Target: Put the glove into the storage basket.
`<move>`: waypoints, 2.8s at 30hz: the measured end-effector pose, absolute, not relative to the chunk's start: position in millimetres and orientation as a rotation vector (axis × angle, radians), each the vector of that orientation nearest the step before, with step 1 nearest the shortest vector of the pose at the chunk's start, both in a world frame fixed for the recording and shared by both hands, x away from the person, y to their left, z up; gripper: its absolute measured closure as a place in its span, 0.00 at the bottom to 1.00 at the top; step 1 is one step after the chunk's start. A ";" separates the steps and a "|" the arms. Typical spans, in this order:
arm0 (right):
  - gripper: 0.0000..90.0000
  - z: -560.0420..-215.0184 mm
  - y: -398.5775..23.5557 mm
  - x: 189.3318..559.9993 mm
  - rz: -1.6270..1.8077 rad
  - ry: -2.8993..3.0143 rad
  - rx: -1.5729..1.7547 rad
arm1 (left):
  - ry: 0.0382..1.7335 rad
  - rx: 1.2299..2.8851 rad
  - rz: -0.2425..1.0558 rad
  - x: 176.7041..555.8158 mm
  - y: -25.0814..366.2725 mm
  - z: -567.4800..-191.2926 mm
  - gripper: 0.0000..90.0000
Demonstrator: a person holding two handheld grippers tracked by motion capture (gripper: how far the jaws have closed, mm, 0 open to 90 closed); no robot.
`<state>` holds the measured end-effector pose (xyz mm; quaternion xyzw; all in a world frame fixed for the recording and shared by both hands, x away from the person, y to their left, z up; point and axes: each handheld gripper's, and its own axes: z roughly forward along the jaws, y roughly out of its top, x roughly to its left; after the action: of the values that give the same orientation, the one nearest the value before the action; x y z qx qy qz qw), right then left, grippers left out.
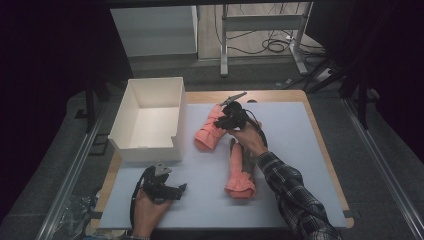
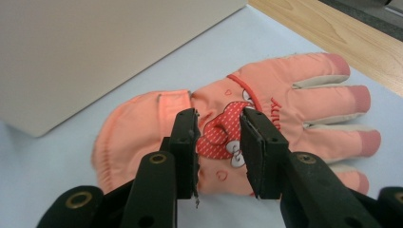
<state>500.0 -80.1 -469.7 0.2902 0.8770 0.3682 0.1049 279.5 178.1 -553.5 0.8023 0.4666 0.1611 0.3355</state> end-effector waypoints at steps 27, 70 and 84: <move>1.00 -496.9 -61.9 524.4 0.932 2.657 0.937 | 1.217 2.093 0.421 279.5 178.1 -553.5 0.00; 1.00 -392.4 -133.6 419.6 1.080 2.660 0.631 | 1.217 2.093 0.422 279.3 178.0 -553.5 0.00; 1.00 -400.2 -169.5 365.4 1.042 2.692 0.585 | 1.219 2.091 0.422 279.4 177.8 -553.4 0.00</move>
<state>365.4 -169.5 -400.2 0.1976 0.9097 0.3520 0.0979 279.4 177.8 -553.4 0.8018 0.4673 0.1619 0.3355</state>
